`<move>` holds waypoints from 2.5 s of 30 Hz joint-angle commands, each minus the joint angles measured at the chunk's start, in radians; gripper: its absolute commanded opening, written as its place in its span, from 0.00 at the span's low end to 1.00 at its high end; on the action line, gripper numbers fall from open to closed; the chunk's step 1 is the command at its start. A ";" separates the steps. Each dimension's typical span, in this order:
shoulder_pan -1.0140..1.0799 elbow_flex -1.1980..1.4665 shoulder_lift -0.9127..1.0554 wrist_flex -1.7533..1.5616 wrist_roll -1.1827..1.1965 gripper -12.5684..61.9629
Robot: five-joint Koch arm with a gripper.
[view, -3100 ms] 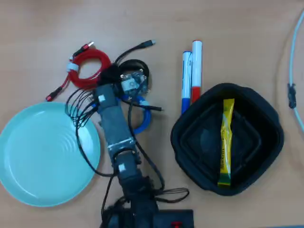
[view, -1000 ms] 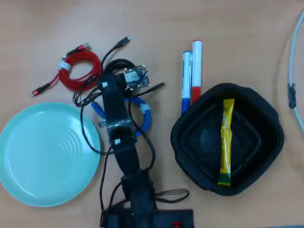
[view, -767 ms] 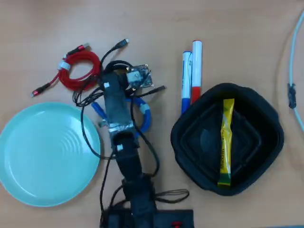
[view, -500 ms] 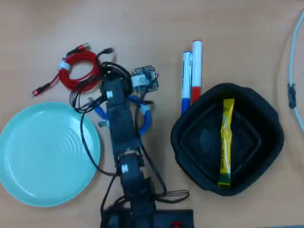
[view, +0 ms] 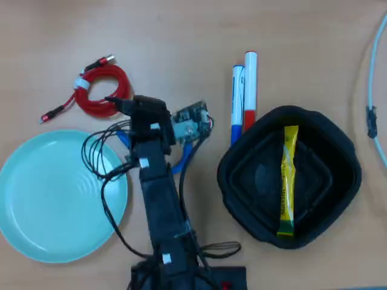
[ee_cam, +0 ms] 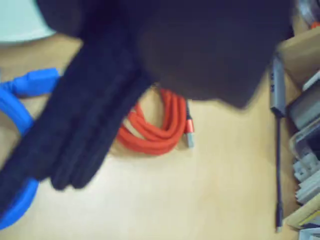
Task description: Put a black charging cable in a black bowl and put a red charging cable in a green bowl
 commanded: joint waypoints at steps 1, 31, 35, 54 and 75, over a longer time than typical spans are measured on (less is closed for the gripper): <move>0.000 -0.075 0.078 -0.060 -0.029 0.08; 0.397 -0.043 0.143 -0.184 -0.249 0.09; 0.517 0.084 0.146 -0.305 -0.247 0.09; 0.920 0.184 0.245 -0.469 -0.247 0.08; 1.124 0.410 0.342 -0.525 -0.245 0.08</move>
